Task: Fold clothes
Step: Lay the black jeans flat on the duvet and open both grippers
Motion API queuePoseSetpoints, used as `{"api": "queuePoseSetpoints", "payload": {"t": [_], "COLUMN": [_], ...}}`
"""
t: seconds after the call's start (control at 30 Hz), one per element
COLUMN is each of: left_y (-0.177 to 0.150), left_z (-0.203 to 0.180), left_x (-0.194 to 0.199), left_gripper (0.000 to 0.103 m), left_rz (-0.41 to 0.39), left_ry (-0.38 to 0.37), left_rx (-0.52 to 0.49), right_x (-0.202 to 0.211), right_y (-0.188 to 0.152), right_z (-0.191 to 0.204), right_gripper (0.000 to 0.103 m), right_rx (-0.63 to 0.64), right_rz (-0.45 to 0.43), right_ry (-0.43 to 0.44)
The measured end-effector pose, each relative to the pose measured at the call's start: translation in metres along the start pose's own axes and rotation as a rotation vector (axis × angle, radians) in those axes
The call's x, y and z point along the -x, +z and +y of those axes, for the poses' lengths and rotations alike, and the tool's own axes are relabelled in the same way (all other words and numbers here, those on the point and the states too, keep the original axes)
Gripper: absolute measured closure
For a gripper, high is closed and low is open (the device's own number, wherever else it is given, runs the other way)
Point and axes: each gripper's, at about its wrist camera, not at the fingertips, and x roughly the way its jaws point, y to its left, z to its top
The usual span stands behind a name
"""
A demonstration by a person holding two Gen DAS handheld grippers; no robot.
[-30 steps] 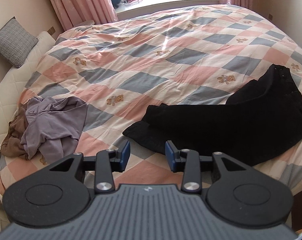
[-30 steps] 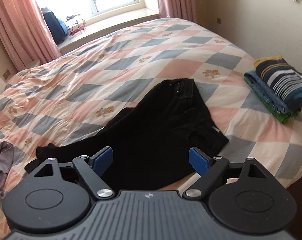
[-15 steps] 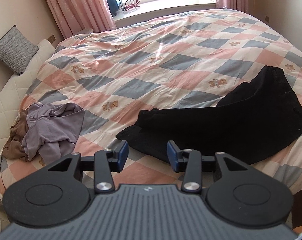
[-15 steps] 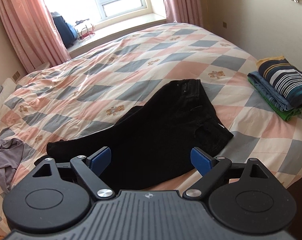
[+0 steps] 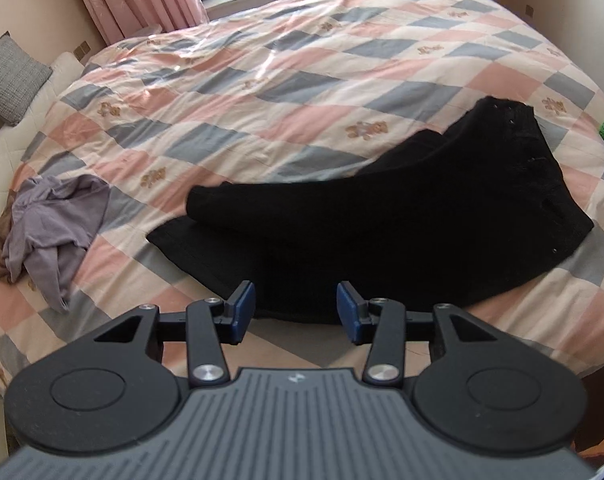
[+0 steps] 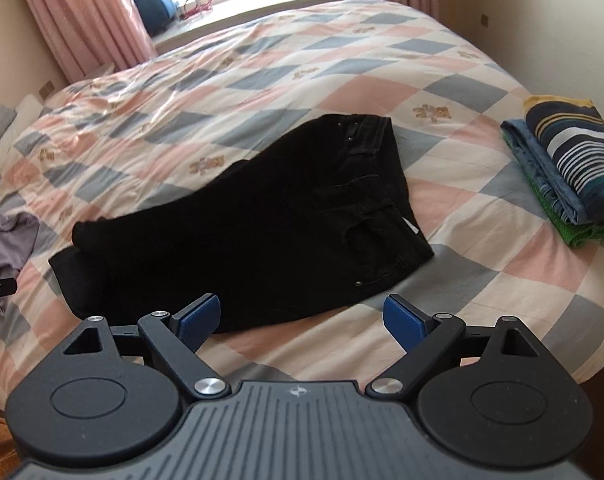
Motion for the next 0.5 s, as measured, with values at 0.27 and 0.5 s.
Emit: {"api": "queuePoseSetpoints", "payload": {"t": [0.27, 0.5], "left_y": [-0.011, -0.021], "left_z": [-0.030, -0.031], "left_x": [0.005, 0.006], "left_gripper": [0.061, 0.060], "left_rz": [0.064, 0.113], "left_ry": [0.069, 0.123], "left_rx": [0.056, 0.078], "right_x": [-0.016, -0.032], "right_y": [0.010, 0.011], "right_z": [-0.038, -0.043], "right_gripper": [0.012, 0.012], "right_rx": [0.069, 0.111], "right_rz": [0.061, 0.119], "right_ry": [0.053, 0.115]}}
